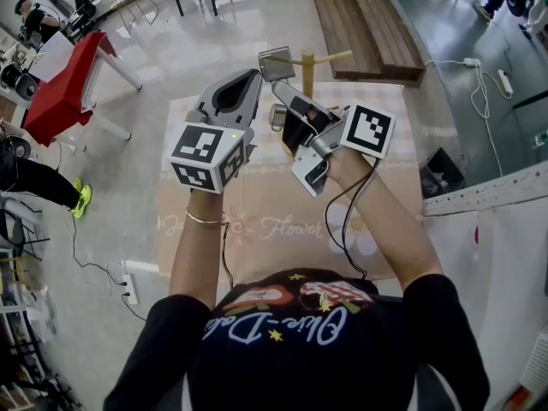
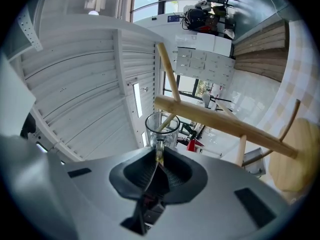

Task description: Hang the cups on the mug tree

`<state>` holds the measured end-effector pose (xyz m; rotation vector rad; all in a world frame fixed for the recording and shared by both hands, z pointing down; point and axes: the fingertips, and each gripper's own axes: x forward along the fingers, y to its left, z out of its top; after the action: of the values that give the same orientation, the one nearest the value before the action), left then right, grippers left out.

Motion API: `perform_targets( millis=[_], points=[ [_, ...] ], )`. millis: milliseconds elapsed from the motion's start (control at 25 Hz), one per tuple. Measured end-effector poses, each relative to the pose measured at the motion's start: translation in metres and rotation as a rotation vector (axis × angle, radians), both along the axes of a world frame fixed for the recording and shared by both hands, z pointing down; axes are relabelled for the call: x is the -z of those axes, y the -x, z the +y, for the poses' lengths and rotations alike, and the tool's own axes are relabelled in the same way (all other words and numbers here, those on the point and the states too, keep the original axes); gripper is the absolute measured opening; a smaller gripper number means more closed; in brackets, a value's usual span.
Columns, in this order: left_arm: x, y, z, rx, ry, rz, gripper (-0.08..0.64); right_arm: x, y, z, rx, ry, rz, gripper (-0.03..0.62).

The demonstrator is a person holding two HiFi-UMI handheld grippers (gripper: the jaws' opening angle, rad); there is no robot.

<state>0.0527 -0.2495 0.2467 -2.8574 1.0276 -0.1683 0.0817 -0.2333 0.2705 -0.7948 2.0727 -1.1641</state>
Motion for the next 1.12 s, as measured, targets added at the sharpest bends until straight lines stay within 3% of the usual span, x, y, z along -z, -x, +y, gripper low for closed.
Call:
perform_targets(
  millis=[760,1120],
  points=[
    [0.0024,-0.0005,-0.0023,-0.003,0.002,0.003,0.009,0.0034,0.001,0.0026,0.012,-0.003,-0.04,0.057],
    [-0.0014,-0.0032,-0.0013,-0.007,-0.001,-0.001,0.009,0.0011,-0.0021,0.0034,0.013,0.01,-0.116,0.057]
  ],
)
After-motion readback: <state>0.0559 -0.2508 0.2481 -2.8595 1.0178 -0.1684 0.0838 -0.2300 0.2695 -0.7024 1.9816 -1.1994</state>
